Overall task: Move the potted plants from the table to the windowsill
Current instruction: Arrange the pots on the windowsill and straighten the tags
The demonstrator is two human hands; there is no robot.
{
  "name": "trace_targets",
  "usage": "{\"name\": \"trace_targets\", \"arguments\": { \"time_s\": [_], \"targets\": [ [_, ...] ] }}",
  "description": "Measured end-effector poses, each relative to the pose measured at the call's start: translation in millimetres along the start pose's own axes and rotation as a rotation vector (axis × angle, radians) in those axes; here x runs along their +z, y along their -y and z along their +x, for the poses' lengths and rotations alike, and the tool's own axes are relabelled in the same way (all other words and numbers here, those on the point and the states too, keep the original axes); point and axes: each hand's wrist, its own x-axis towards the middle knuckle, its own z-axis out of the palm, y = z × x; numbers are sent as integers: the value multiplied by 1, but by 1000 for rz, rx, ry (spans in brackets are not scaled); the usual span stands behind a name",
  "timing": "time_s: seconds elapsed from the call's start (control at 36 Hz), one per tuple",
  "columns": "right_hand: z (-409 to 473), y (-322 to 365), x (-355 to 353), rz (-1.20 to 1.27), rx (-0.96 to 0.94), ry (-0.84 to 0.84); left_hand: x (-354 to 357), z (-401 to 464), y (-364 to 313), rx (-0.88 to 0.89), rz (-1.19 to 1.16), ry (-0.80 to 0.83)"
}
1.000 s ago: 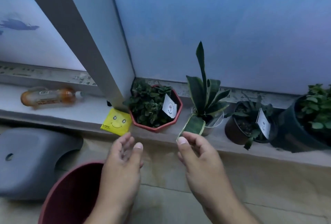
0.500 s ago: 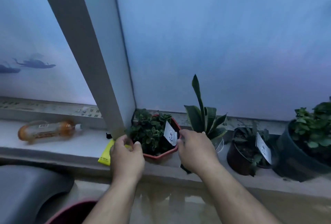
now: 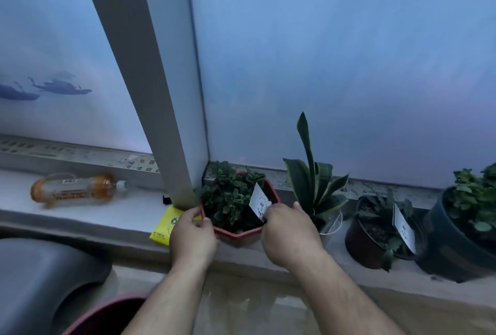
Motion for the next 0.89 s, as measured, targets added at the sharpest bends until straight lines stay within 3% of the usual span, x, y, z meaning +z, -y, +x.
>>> {"name": "trace_targets", "arguments": {
  "time_s": [0.11, 0.25, 0.39, 0.56, 0.89],
  "targets": [
    [-10, 6, -7, -2, -5, -20, 6, 23, 26, 5, -74, -54],
    [2, -6, -11, 94, 74, -216, 8, -20, -6, -66, -231, -1],
    [14, -12, 1, 18, 130, -172, 16, -23, 0, -79, -264, 47],
    [15, -14, 5, 109, 176, -191, 11, -14, 1, -11, -218, 57],
    [13, -15, 4, -2, 110, -201, 28, -25, 3, -54, -307, 74]
  ]
}}
